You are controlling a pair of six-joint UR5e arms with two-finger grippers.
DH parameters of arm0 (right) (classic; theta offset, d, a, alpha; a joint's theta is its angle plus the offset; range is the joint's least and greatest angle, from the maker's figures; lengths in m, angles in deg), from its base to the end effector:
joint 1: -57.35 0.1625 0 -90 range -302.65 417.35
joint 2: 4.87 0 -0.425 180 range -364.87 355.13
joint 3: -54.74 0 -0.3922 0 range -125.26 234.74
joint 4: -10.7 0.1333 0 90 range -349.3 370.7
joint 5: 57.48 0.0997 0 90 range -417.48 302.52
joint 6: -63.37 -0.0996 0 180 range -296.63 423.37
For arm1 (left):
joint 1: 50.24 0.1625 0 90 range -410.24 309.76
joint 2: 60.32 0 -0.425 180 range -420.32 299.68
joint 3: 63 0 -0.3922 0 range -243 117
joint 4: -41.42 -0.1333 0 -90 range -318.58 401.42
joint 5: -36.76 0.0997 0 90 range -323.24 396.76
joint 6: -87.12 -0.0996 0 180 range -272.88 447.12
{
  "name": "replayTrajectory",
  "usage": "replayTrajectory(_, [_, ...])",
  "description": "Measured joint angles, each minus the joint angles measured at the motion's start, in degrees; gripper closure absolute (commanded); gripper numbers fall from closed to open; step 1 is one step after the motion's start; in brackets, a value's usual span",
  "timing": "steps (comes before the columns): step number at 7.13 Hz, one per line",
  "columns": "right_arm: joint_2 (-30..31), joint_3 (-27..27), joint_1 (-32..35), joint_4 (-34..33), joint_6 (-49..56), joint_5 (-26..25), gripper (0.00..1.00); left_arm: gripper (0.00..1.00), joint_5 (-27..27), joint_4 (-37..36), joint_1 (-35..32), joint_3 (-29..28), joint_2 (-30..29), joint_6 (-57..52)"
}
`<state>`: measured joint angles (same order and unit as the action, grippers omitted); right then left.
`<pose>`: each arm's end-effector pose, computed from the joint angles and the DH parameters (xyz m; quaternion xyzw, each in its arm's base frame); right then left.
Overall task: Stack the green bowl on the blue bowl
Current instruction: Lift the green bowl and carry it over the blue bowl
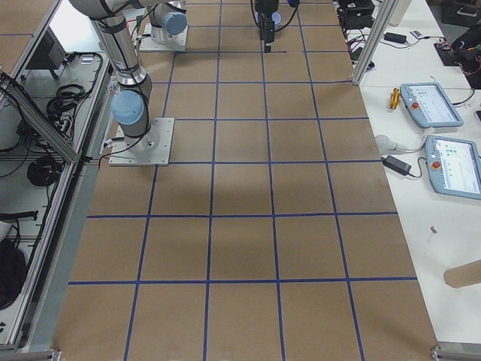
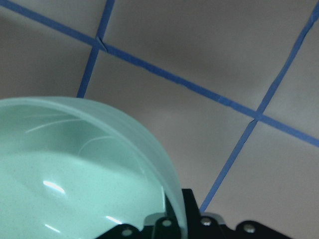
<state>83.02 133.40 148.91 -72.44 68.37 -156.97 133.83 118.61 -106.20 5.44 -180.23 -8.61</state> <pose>0.1306 -0.5031 0.5561 0.0553 -0.9948 0.0181 0.0833 0.2955 -0.6536 0.3831 0.5093 0.8575 0.0393 0.0613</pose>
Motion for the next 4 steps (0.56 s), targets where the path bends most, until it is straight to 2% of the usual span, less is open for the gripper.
replayTrajectory(4, [0.0,0.0,0.0,0.0,0.0,0.0,0.00,1.00,1.6,4.5,-11.7,11.7,11.2,21.9])
